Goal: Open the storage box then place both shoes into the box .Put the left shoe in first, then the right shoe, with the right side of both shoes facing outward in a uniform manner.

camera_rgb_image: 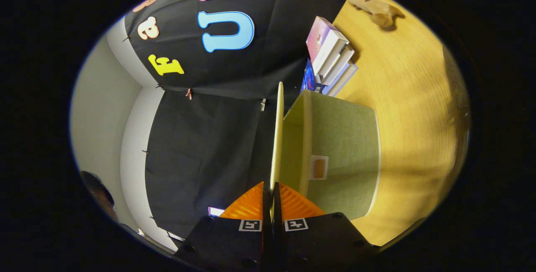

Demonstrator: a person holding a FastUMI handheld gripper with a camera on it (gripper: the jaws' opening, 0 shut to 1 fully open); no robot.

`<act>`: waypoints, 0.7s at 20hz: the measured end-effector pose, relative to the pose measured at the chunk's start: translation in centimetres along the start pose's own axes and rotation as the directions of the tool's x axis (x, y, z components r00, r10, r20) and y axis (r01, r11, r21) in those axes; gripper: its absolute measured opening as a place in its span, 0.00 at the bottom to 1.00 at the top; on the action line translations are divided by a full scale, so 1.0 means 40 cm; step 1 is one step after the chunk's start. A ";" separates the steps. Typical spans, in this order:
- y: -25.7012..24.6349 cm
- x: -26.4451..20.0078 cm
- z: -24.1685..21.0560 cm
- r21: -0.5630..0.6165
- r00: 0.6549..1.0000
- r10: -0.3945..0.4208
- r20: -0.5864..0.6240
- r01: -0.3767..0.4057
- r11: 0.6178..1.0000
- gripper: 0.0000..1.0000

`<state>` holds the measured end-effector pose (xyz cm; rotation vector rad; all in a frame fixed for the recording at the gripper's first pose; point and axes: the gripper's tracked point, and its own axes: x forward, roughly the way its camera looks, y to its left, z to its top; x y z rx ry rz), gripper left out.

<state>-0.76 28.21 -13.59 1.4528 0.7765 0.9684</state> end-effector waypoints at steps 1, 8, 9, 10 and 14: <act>0.025 0.010 0.002 -0.019 1.000 0.004 0.003 -0.004 1.000 0.05; 0.209 0.139 0.004 -0.168 1.000 0.015 -0.012 -0.016 0.986 0.08; 0.234 0.162 -0.004 -0.185 1.000 0.017 -0.021 -0.021 0.983 0.08; 0.255 0.188 -0.010 -0.207 0.999 0.023 -0.028 -0.028 0.978 0.08; 0.317 0.289 -0.065 -0.232 0.997 0.040 -0.064 -0.054 0.971 0.08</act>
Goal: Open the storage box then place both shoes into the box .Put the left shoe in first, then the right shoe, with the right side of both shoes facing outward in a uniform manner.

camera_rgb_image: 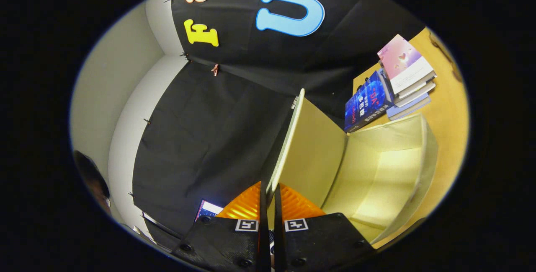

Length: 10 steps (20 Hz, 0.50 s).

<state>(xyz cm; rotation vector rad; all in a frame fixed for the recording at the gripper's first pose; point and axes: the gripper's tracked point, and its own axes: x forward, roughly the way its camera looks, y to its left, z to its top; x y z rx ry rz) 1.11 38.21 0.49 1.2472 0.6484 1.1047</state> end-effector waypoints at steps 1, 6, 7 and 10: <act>0.012 0.028 -0.004 -0.001 1.000 0.005 -0.007 -0.005 1.000 0.08; 0.038 0.136 -0.031 -0.015 0.999 0.022 -0.043 -0.022 1.000 0.08; 0.036 0.156 -0.039 -0.007 0.998 0.024 -0.050 -0.025 1.000 0.08; 0.036 0.210 -0.051 -0.038 0.998 0.026 -0.051 -0.028 0.999 0.08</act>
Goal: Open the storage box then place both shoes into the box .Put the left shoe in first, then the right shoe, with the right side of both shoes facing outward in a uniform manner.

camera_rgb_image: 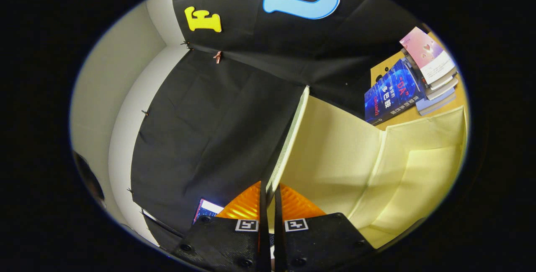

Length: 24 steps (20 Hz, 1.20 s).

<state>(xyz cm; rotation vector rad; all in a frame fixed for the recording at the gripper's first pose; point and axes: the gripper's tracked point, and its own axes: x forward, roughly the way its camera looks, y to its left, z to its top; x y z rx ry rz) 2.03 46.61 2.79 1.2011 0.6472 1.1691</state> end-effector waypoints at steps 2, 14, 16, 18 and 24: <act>-0.004 0.028 -0.023 0.006 1.000 -0.007 -0.022 0.007 1.000 0.08; -0.100 0.034 -0.018 -0.009 0.990 -0.142 -0.017 0.142 0.990 0.88; -0.113 0.008 -0.007 -0.013 0.986 -0.166 -0.007 0.165 0.986 0.93; -0.116 -0.036 0.008 -0.031 0.982 -0.187 0.009 0.188 0.982 0.96; -0.157 -0.233 0.033 -0.099 0.949 -0.314 0.039 0.316 0.943 0.96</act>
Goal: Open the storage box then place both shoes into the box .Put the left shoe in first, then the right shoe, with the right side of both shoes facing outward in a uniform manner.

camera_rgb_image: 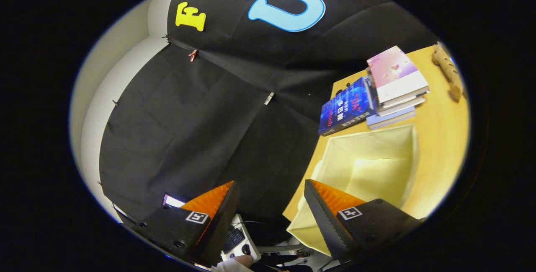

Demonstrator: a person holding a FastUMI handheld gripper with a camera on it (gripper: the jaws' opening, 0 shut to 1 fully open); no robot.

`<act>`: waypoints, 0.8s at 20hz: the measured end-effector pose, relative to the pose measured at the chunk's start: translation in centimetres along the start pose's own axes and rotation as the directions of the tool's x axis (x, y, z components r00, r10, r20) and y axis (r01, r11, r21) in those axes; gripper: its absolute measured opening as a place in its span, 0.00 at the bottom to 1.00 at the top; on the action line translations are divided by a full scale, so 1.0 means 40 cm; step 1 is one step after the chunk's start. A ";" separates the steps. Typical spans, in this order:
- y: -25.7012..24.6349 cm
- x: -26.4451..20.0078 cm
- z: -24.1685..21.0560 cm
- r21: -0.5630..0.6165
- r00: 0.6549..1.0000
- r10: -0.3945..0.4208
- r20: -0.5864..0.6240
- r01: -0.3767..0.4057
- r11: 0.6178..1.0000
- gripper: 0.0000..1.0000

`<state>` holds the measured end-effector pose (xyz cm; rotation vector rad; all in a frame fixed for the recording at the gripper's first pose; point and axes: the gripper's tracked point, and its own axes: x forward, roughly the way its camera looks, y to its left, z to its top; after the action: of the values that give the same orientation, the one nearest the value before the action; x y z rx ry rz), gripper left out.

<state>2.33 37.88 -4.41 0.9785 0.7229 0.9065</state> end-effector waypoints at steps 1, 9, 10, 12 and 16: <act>-0.027 -0.034 -0.006 -0.023 0.999 -0.039 -0.009 0.039 0.999 0.96; -0.262 -0.302 -0.056 -0.143 0.942 -0.336 -0.016 0.331 0.933 0.96; -0.299 -0.334 -0.066 -0.142 0.927 -0.374 -0.012 0.369 0.918 0.97; -0.389 -0.395 -0.087 -0.161 0.876 -0.482 -0.008 0.475 0.865 0.96; -0.601 -0.511 -0.138 -0.198 0.739 -0.673 -0.022 0.657 0.728 0.97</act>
<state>-4.11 15.35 -26.25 0.4456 0.9713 0.3611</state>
